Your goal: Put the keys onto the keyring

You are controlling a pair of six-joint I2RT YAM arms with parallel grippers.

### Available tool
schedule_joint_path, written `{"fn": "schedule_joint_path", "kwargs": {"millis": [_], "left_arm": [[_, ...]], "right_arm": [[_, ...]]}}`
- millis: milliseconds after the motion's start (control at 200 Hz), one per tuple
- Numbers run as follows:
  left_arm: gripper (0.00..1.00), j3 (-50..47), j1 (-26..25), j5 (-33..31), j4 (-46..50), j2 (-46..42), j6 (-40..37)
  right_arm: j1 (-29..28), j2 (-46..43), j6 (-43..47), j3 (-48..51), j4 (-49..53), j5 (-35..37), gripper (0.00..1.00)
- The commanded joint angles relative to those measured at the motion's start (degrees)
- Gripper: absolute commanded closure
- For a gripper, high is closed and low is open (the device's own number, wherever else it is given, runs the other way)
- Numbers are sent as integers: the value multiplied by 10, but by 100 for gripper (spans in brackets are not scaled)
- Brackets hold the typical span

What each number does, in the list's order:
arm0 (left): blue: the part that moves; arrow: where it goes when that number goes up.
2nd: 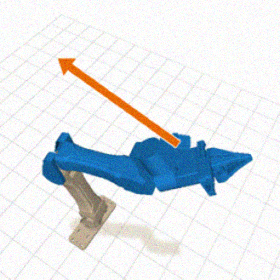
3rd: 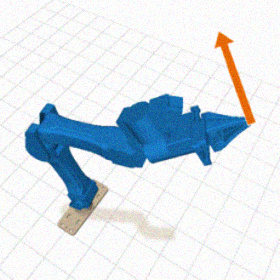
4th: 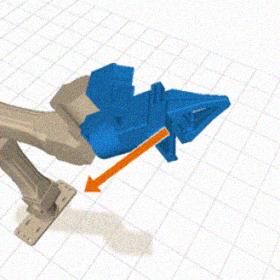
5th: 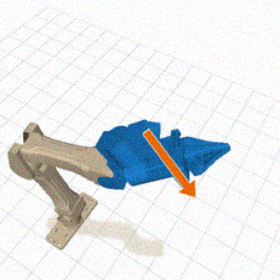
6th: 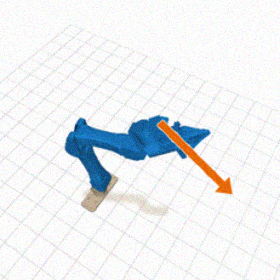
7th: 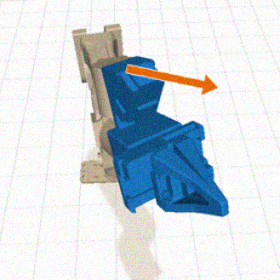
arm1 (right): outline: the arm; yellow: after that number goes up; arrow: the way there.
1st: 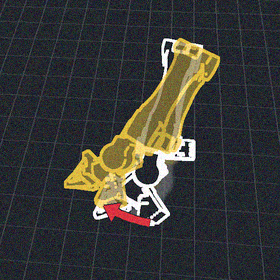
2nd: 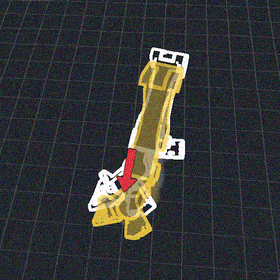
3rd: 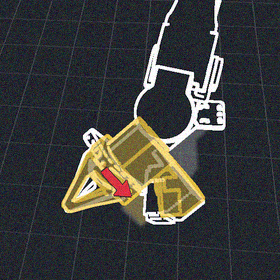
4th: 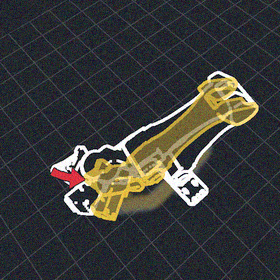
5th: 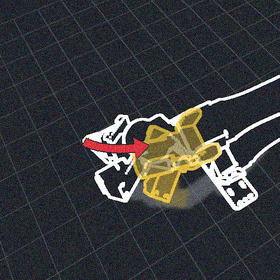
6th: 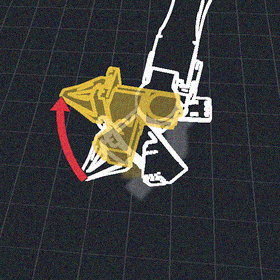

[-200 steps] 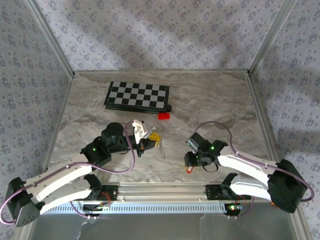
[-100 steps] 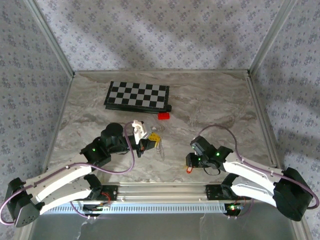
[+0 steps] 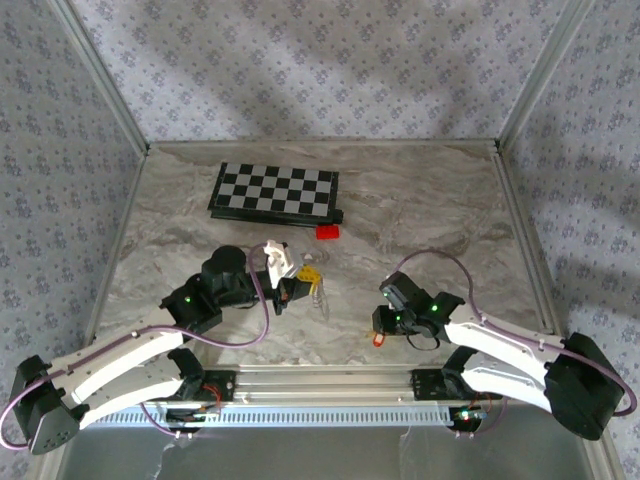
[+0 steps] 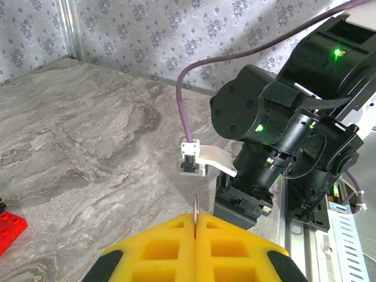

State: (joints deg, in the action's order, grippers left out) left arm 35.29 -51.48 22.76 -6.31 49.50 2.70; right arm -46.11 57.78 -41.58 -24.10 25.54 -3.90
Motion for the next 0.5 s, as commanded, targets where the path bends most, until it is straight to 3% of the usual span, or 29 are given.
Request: {"fn": "schedule_joint_path", "kwargs": {"millis": [0,495], "left_arm": [[100,1,3,14,-34,-12,7],[100,0,2,12,-33,-11,7]], "right_arm": [[0,8,0,1,11,-1,74],[-1,18,9,-6,15,1,80]]}}
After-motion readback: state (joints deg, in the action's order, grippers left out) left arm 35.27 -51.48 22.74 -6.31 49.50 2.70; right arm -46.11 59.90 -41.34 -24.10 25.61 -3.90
